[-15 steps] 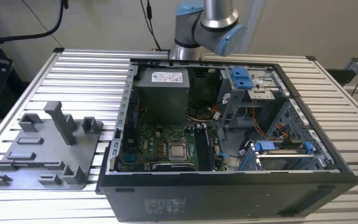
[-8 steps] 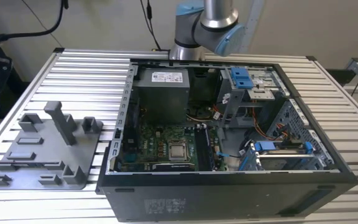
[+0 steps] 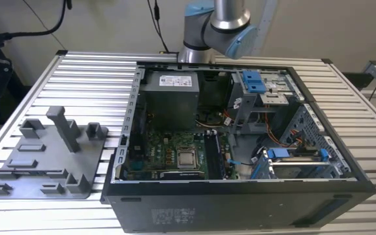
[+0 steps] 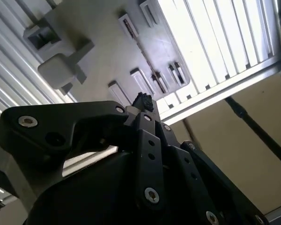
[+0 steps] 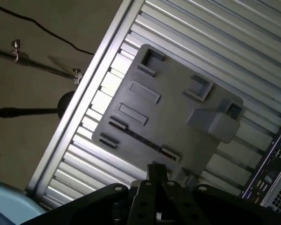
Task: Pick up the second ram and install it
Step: 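Pick up the second ram and move it above second insertion slot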
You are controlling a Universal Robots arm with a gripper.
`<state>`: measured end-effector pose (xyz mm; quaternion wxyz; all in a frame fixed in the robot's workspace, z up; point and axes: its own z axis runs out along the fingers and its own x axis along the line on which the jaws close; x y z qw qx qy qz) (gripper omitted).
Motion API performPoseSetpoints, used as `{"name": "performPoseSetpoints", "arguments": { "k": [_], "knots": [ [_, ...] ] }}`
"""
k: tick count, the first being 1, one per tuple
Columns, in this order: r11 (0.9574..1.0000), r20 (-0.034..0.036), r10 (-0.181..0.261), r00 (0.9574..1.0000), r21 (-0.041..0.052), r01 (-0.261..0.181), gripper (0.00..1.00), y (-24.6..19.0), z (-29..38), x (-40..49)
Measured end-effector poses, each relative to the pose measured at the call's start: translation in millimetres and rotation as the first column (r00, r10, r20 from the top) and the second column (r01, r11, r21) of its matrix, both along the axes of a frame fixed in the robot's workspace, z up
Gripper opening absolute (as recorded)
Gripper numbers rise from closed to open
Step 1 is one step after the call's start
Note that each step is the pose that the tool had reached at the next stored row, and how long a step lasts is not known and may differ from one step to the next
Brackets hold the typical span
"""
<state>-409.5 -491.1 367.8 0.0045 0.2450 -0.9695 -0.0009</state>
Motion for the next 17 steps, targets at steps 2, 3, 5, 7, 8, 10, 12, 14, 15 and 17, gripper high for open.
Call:
{"name": "performPoseSetpoints", "arguments": {
  "k": [2,3,5,7,8,10,12,14,15,17],
  "knots": [
    [0.9998,0.0,0.021,0.9998,-0.0013,-0.021,0.11,0.1,0.0,0.0],
    [0.9995,0.0,0.031,0.9995,-0.0018,-0.031,0.11,0.1,0.0,0.0],
    [0.9987,-0.0001,0.052,0.9987,-0.003,-0.052,0.11,0.1,0.0,0.0],
    [0.9973,-0.0002,0.073,0.9973,-0.0049,-0.073,0.11,0.1,0.0,0.0],
    [0.9965,-0.0002,0.084,0.9965,-0.006,-0.084,0.11,0.2,0.0,0.0],
    [0.9942,-0.0006,0.107,0.9943,-0.0088,-0.107,0.11,0.3,0.0,0.0],
    [0.9914,-0.0009,0.13,0.9915,-0.0118,-0.13,0.11,0.3,0.0,0.0],
    [0.9882,-0.0013,0.153,0.9883,-0.0147,-0.153,0.11,0.4,0.0,0.0],
    [0.9862,-0.0015,0.165,0.9863,-0.0161,-0.165,0.11,0.4,0.0,0.0],
    [0.9823,-0.002,0.186,0.9825,-0.0187,-0.186,0.11,0.4,0.0,0.0]
  ]
}}
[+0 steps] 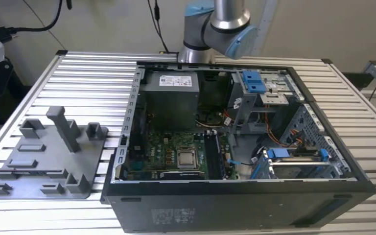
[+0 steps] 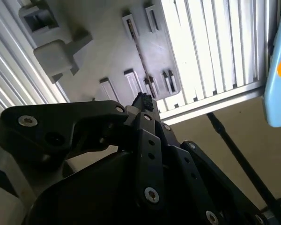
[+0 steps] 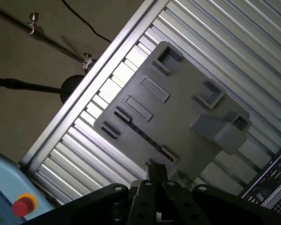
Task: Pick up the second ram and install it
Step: 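Pick up the second ram and move it above second insertion slot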
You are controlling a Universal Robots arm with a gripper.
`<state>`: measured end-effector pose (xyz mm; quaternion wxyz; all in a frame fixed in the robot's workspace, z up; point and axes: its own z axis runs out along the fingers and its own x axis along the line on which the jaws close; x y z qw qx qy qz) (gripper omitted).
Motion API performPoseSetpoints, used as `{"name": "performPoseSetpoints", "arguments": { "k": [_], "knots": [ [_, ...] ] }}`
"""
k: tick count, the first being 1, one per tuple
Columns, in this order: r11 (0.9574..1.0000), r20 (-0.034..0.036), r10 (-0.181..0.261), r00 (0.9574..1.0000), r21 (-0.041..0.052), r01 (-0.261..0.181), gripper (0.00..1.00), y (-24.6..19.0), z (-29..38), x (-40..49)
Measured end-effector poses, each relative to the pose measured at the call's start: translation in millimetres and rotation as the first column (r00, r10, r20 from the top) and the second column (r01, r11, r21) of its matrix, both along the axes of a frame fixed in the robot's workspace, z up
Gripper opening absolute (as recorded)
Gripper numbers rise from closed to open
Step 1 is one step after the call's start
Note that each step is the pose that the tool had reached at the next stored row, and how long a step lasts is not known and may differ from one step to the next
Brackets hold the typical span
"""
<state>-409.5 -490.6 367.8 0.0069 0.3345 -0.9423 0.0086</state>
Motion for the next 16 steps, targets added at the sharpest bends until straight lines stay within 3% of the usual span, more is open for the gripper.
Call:
{"name": "performPoseSetpoints", "arguments": {
  "k": [3,16],
  "knots": [
    [0.9998,-0.0001,0.021,0.9998,-0.0012,-0.021,0.11,0.0,0.0,0.0],
    [0.9997,-0.0001,0.024,0.9997,-0.0013,-0.024,0.11,0.1,0.0,0.0]
  ]
}}
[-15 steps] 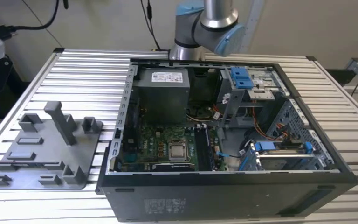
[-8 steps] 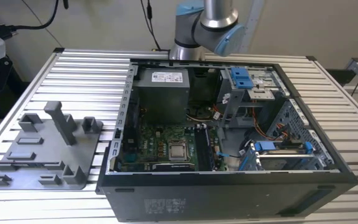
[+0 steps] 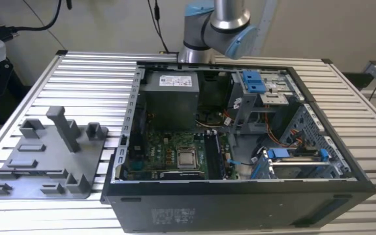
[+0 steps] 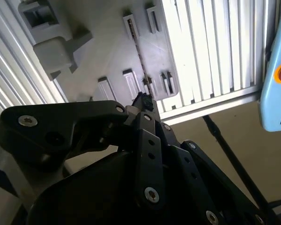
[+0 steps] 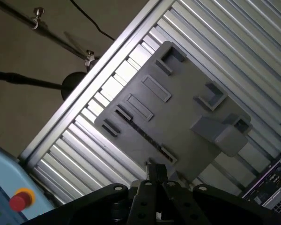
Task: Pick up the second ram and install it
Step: 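Pick up the second ram and move it above second insertion slot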
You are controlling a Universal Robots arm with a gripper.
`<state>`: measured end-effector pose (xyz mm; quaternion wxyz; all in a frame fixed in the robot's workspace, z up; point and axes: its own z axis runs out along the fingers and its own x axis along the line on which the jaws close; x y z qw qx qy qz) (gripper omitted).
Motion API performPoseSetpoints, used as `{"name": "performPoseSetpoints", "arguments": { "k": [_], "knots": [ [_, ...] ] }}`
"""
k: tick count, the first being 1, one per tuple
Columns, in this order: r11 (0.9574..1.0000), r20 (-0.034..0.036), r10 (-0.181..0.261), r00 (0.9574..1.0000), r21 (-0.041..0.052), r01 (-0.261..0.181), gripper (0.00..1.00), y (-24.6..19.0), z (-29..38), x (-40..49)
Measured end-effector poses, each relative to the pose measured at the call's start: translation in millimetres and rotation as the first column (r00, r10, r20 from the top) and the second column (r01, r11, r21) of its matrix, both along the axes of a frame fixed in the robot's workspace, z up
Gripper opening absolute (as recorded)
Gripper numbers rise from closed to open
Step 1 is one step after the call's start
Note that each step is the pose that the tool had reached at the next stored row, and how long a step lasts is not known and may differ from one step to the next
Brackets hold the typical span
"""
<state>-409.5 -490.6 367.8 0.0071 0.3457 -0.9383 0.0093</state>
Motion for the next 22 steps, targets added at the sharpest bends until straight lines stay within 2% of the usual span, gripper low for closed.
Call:
{"name": "performPoseSetpoints", "arguments": {
  "k": [6,13,18,22],
  "knots": [
    [0.9998,0.0,0.022,0.9998,-0.0001,-0.022,0.11,0.0,0.0,0.0],
    [0.9969,-0.0001,0.079,0.9969,-0.0022,-0.079,0.11,0.1,0.0,0.0],
    [0.9931,-0.0004,0.117,0.9931,-0.0049,-0.117,0.11,0.3,0.0,0.0],
    [0.9875,-0.0008,0.158,0.9875,-0.0087,-0.158,0.11,0.7,0.0,0.0]
  ]
}}
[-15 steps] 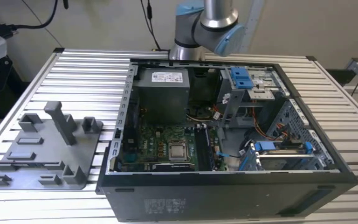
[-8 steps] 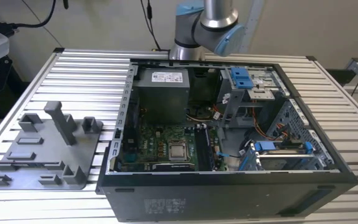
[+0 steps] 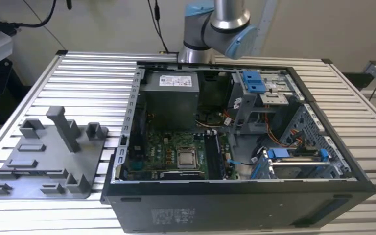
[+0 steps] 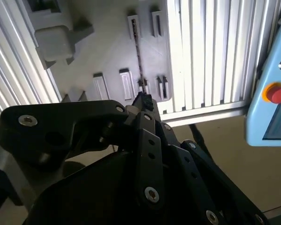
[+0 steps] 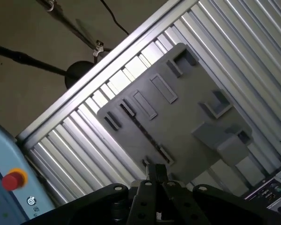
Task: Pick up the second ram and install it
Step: 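Pick up the second ram and move it above second insertion slot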
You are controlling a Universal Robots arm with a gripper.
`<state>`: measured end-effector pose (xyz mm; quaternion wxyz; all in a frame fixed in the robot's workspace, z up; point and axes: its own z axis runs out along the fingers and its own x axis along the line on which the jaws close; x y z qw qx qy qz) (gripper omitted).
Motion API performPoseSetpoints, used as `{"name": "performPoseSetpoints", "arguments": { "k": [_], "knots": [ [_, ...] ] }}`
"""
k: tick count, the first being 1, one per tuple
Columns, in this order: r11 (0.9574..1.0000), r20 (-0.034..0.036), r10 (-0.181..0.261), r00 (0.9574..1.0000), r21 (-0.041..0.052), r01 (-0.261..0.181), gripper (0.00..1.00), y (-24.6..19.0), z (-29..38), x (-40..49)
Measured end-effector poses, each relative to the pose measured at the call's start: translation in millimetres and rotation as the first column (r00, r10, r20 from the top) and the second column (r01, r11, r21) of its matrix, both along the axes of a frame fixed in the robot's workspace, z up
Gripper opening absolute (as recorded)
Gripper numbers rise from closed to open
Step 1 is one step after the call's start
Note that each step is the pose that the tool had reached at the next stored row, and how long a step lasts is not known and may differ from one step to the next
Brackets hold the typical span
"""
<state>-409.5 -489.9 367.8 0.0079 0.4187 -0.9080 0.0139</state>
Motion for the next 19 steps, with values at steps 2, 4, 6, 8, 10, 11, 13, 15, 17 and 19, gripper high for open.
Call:
{"name": "performPoseSetpoints", "arguments": {
  "k": [2,4,6,8,10,11,13,15,17,19],
  "knots": [
    [0.9996,-0.0001,0.029,0.9996,-0.0024,-0.029,0.11,0.2,-0.1,0.0],
    [0.9983,-0.0002,0.058,0.9983,-0.0041,-0.058,0.11,0.6,-0.1,0.0],
    [0.9963,-0.0003,0.086,0.9963,-0.0045,-0.086,0.11,1.0,-0.3,0.0],
    [0.9929,-0.0004,0.119,0.9929,-0.0046,-0.119,0.11,1.5,-0.3,0.0],
    [0.9893,-0.0003,0.146,0.9893,-0.0046,-0.146,0.11,1.6,-0.5,0.0],
    [0.9872,-0.0001,0.16,0.9872,-0.0045,-0.16,0.11,1.8,-0.8,0.0],
    [0.9813,-0.0003,0.192,0.9814,-0.0046,-0.192,0.11,1.9,-1.3,0.0],
    [0.9746,-0.0004,0.224,0.9746,-0.0046,-0.224,0.11,2.0,-1.7,0.0],
    [0.9663,-0.0003,0.257,0.9663,-0.0046,-0.257,0.11,2.0,-2.0,0.0],
    [0.9563,-0.0003,0.292,0.9564,-0.0045,-0.292,0.11,2.0,-2.3,0.0]
  ]
}}
